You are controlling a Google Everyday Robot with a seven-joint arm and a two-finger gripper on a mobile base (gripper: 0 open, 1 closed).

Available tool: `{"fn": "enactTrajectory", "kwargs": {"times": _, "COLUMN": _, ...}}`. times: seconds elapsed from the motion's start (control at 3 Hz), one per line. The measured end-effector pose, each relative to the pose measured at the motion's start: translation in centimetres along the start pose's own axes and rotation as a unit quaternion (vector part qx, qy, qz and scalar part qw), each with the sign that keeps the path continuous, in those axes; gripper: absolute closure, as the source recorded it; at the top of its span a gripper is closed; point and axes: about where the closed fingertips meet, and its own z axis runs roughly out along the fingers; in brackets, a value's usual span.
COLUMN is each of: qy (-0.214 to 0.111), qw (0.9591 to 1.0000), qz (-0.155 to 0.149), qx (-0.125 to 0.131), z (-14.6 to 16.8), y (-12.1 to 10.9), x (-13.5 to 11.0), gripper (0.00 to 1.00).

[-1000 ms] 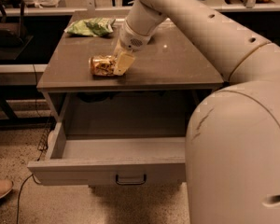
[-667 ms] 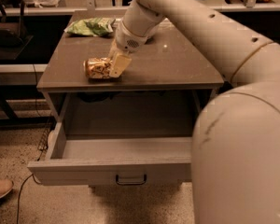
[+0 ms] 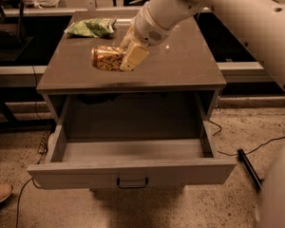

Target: Place orange can into top drawer

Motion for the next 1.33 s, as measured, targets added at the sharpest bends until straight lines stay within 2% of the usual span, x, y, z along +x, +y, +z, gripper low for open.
{"fn": "enactTrajectory", "kwargs": {"times": 0.33, "qy": -0.011, "qw": 0.9994, "qz": 0.033, "qx": -0.003, "z": -1.8, "y": 3.4, "x": 1.8, "gripper": 1.0}}
{"fn": "enactTrajectory", "kwargs": {"times": 0.67, "qy": -0.011, "qw": 0.9994, "qz": 0.033, "qx": -0.003, "z": -1.8, "y": 3.4, "x": 1.8, "gripper": 1.0}}
{"fn": "enactTrajectory", "kwargs": {"times": 1.0, "qy": -0.014, "qw": 0.9978, "qz": 0.059, "qx": -0.028, "z": 0.9, "y": 5.1, "x": 4.1, "gripper": 1.0}}
{"fn": "enactTrajectory", "kwargs": {"times": 1.33, "qy": -0.018, "qw": 0.9942, "qz": 0.092, "qx": -0.052, "z": 4.0, "y": 7.7, "x": 6.9, "gripper": 1.0}}
